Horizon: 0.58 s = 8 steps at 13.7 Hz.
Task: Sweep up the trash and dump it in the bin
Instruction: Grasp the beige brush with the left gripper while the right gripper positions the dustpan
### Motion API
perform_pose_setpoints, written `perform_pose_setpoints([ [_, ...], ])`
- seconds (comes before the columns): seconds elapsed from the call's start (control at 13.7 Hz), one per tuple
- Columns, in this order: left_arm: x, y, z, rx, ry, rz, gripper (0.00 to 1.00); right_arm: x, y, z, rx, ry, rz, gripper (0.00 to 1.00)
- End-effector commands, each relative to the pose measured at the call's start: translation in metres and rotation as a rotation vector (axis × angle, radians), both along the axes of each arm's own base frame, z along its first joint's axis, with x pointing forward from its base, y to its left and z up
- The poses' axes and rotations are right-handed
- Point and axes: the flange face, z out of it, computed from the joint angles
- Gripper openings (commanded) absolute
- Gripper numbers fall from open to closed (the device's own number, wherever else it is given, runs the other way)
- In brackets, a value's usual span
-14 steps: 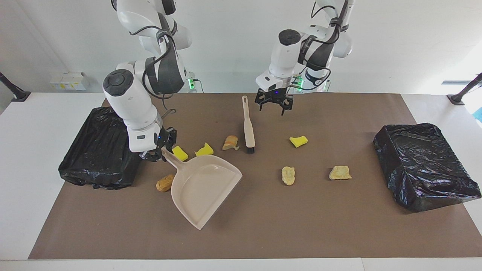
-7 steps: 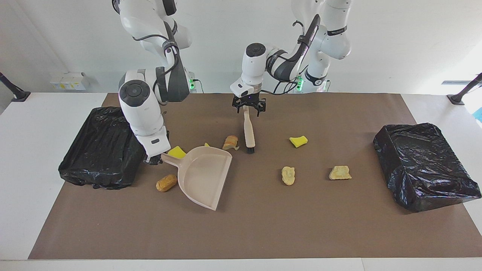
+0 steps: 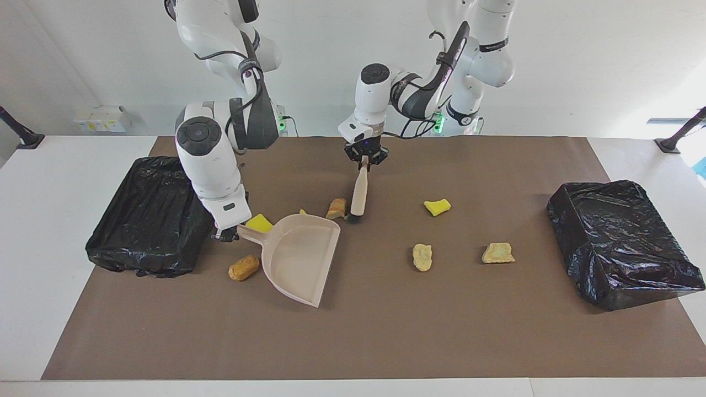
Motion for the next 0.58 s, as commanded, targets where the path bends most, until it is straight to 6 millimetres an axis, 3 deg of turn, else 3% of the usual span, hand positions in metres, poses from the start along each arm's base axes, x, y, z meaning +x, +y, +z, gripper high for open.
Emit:
perform_pose_setpoints([
  [0.0,0.008,0.018,0.023,0.021,0.018,0.045,0.00,-0.002,0.005,0.001,-0.005,-0.019,-0.012,0.00],
  [0.15,0.035,0.038,0.047,0.051,0.037,0.097,0.00,-0.002,0.007,0.001,-0.006,-0.019,-0.004,0.00],
  [0.29,0.067,0.066,0.068,0.052,0.039,0.148,0.00,-0.002,0.028,-0.014,-0.023,-0.001,0.047,0.00],
  [0.51,0.110,0.116,0.069,0.056,0.048,0.194,0.00,-0.002,0.044,-0.017,-0.019,-0.007,0.072,0.00],
])
